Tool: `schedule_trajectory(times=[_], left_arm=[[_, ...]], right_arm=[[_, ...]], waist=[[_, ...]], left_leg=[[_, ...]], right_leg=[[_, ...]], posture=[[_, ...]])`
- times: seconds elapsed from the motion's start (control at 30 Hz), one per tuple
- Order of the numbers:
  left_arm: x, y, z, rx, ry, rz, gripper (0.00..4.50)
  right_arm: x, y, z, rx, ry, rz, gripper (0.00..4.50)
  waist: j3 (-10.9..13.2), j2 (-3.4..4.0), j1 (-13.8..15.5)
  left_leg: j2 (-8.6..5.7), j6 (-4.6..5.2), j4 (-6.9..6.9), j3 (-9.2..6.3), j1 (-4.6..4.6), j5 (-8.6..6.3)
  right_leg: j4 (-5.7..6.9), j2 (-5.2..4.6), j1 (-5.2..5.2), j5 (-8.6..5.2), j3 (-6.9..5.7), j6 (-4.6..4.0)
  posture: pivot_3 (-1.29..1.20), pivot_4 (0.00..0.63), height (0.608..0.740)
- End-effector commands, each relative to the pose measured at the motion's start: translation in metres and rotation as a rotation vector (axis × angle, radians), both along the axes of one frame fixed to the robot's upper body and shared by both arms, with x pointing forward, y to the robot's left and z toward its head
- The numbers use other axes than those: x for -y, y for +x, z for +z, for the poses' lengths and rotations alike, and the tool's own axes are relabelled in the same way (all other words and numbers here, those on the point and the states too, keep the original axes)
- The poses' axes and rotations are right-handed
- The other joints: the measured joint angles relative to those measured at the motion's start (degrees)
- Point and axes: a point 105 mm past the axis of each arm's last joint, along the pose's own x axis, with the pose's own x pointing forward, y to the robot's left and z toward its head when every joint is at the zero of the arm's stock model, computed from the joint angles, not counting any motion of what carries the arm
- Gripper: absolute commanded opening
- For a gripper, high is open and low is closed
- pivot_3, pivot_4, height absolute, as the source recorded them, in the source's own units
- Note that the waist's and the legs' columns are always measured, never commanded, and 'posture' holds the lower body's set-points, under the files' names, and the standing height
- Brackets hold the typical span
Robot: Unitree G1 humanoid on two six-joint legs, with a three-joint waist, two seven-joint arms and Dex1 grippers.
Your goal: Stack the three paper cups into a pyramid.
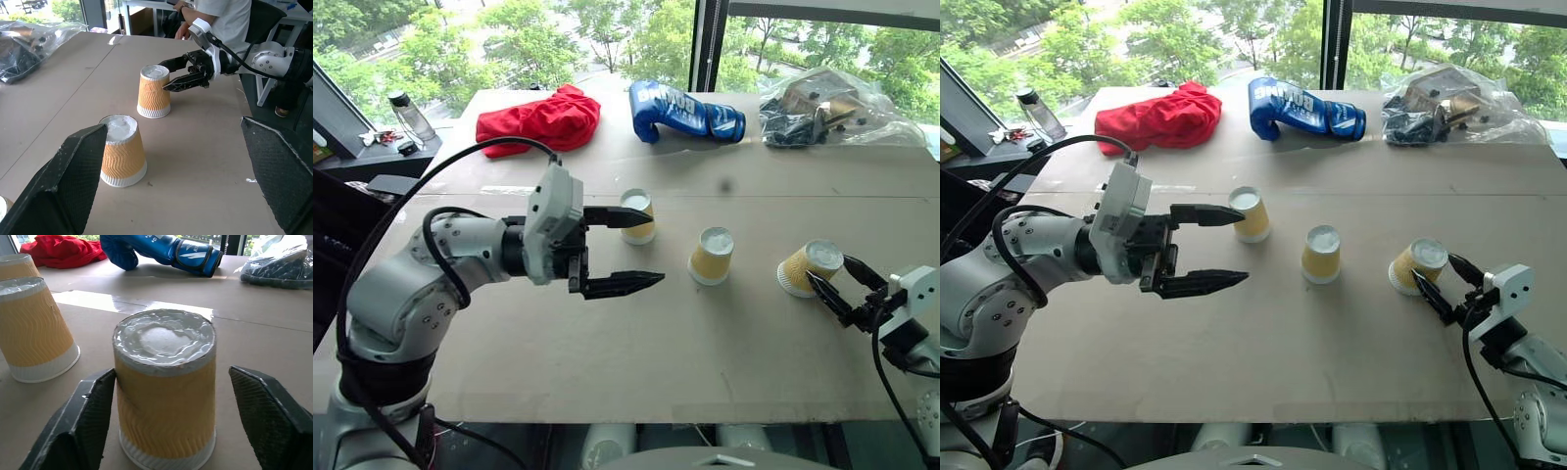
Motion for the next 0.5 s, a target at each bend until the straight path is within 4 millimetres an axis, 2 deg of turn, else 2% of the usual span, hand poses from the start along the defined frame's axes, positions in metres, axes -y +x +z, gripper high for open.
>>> schedule_trajectory(times=[0.03,0.07,0.1,0.3,0.5], left_arm=[[0.0,-0.004,0.007,0.049,-0.002,-0.007,4.5],[0.0,-0.004,0.007,0.049,-0.002,-0.006,4.5],[0.0,-0.004,0.007,0.049,-0.003,-0.005,4.5],[-0.005,-0.004,0.004,0.041,0.01,0.022,4.5],[-0.012,-0.005,-0.003,0.022,0.03,0.054,4.5]], right_arm=[[-0.003,0.003,0.011,0.064,0.0,0.016,1.82],[-0.005,0.003,0.012,0.068,0.001,0.019,1.42],[-0.006,0.004,0.013,0.071,0.002,0.022,1.21],[-0.018,0.008,0.019,0.091,0.003,0.07,1.21],[-0.047,0.011,0.023,0.083,-0.026,0.193,1.21]], waist=[[0.01,0.0,0.0],[0.01,0.01,-0.01],[0.01,0.01,0.0],[0.01,0.01,-0.04],[0.02,0.01,-0.25]], left_leg=[[0.0,0.0,0.0,0.0,0.0,0.0],[0.0,0.0,0.0,0.02,-0.01,0.0],[0.0,0.0,0.0,0.02,-0.01,0.0],[0.01,0.0,0.0,0.04,-0.05,0.0],[0.02,0.0,-0.01,0.05,-0.05,0.0]], right_leg=[[0.0,0.0,-0.01,0.0,0.0,0.0],[0.02,0.0,-0.03,0.0,0.02,0.0],[0.02,0.01,-0.05,0.0,0.03,0.0],[0.03,0.01,-0.1,0.0,0.06,0.0],[0.05,0.01,-0.12,0.0,0.06,0.0]], posture=[[0.0,0.15,0.74],[0.0,0.15,0.74],[0.0,0.15,0.74],[0.0,0.15,0.74],[0.0,0.15,0.74]])
